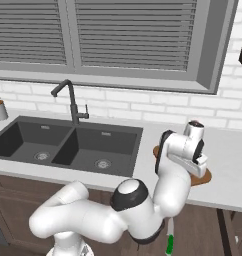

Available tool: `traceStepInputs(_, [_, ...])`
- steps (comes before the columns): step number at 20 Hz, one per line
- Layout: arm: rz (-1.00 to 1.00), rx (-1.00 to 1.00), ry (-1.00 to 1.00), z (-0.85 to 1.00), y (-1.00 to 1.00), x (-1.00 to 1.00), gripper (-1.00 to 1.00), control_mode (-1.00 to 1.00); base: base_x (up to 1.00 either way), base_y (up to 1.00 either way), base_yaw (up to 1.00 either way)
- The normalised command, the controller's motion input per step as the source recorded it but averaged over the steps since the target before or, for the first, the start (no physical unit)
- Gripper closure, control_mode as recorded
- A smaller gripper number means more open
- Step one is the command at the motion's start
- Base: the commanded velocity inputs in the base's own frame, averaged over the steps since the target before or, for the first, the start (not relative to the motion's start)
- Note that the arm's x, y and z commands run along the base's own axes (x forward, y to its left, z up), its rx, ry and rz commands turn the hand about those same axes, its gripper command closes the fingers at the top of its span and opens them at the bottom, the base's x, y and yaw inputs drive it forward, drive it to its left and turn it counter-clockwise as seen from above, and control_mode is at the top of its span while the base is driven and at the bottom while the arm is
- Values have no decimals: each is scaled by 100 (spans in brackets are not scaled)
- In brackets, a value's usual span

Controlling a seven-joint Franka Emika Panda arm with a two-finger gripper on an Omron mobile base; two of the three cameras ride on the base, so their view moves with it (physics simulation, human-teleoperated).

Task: Place the appropriate cutting tool for cutting the potato skin on the cutting board.

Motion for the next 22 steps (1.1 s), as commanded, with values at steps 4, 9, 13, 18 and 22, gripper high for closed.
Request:
traceStepInputs(4, [0,0,0,50,2,-5,-100,-100,0,0,0])
traceStepInputs(9, [0,0,-4,64,1,-46,-100,-100,0,0,0])
traceStepInputs(13, [0,-9,-11,46,47,-100,-100,-100,0,0,0])
traceStepInputs(18, [4,-20,-9,53,74,-100,-100,-100,0,0,0])
traceStepInputs(22, [7,-22,-1,31,100,-100,-100,-100,0,0,0])
